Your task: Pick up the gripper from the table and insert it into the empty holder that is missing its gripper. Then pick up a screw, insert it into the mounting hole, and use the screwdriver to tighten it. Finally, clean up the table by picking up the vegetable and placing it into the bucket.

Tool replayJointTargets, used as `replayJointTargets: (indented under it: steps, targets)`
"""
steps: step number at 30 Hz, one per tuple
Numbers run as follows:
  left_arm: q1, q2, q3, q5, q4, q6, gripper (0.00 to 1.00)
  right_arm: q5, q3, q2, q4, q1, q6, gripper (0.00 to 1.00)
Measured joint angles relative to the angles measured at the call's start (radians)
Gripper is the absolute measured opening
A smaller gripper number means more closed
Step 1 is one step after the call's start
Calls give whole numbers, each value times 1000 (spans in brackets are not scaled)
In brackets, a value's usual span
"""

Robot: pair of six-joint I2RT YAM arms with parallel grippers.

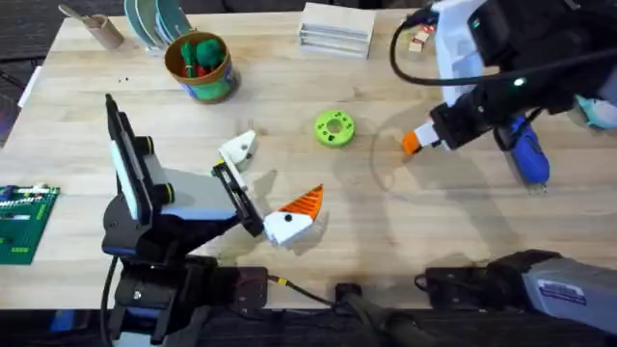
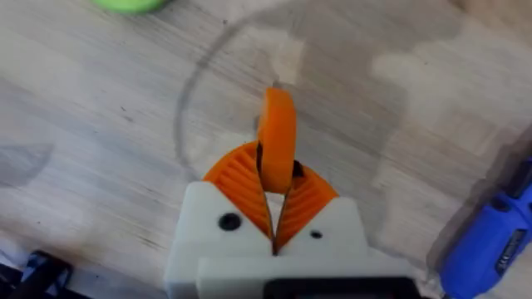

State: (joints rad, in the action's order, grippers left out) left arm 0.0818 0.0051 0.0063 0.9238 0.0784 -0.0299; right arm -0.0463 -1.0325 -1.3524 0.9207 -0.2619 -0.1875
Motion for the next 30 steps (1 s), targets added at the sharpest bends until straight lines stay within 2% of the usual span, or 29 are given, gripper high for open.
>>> replayJointTargets:
  steps: [6,10,15,19,22,25,30]
  targets:
    - [0,0,0,0,0,0,992,-9,-35,97,15,0,11,21]
    - [0,0,0,0,0,0,993,-112,-37,168,20,0,32,21]
    - [0,0,0,0,0,0,993,-365,-38,207,-10,0,64,21]
    - [0,0,0,0,0,0,992,-612,-15,204,-157,0,100,20]
    - [0,0,0,0,0,0,993,-755,21,184,-232,0,122,19]
    - [0,0,0,0,0,0,993,-871,48,126,-290,0,137,19]
    - [0,0,0,0,0,0,993,-1109,58,-42,-433,0,159,18]
